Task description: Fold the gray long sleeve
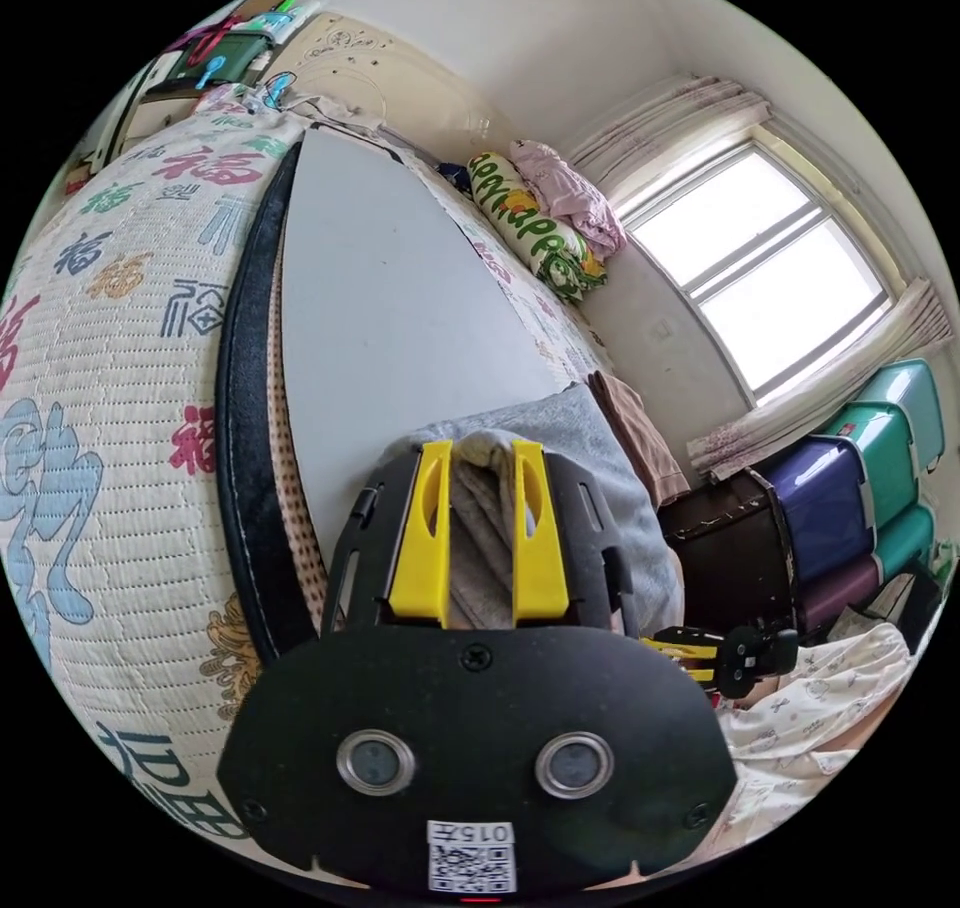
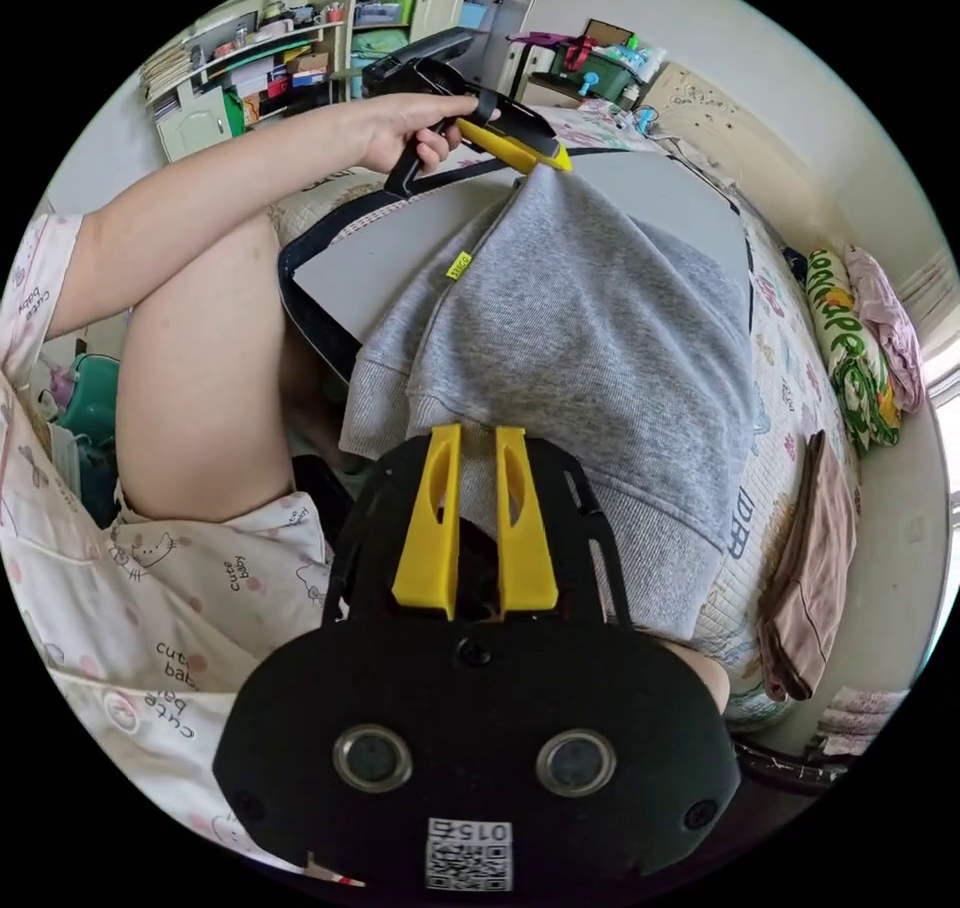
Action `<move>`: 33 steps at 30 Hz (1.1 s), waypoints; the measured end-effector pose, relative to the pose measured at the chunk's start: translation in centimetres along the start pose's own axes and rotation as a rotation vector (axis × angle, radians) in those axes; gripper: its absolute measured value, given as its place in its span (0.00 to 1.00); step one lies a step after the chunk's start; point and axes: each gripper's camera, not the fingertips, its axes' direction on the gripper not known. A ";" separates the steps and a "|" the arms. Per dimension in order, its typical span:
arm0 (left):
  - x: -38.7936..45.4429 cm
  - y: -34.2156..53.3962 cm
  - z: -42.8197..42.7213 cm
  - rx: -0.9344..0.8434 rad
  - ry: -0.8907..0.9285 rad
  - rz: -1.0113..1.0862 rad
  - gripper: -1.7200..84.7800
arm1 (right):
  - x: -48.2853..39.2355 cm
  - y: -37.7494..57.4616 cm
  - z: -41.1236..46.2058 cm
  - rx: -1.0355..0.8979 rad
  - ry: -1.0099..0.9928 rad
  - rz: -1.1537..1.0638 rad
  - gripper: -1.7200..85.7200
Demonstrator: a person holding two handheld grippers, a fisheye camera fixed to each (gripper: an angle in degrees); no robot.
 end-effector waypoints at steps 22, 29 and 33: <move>8.5 -2.1 5.1 -0.031 -0.364 0.126 0.04 | 0.9 -2.9 -3.5 -0.003 -0.323 -0.102 0.01; 10.9 -3.0 8.1 -0.075 -0.443 0.166 0.05 | 0.3 -3.7 -4.4 -0.058 -0.300 -0.158 0.04; 11.9 -3.3 8.5 -0.084 -0.463 0.189 0.07 | 0.1 -2.8 -6.6 -0.028 -0.286 -0.135 0.05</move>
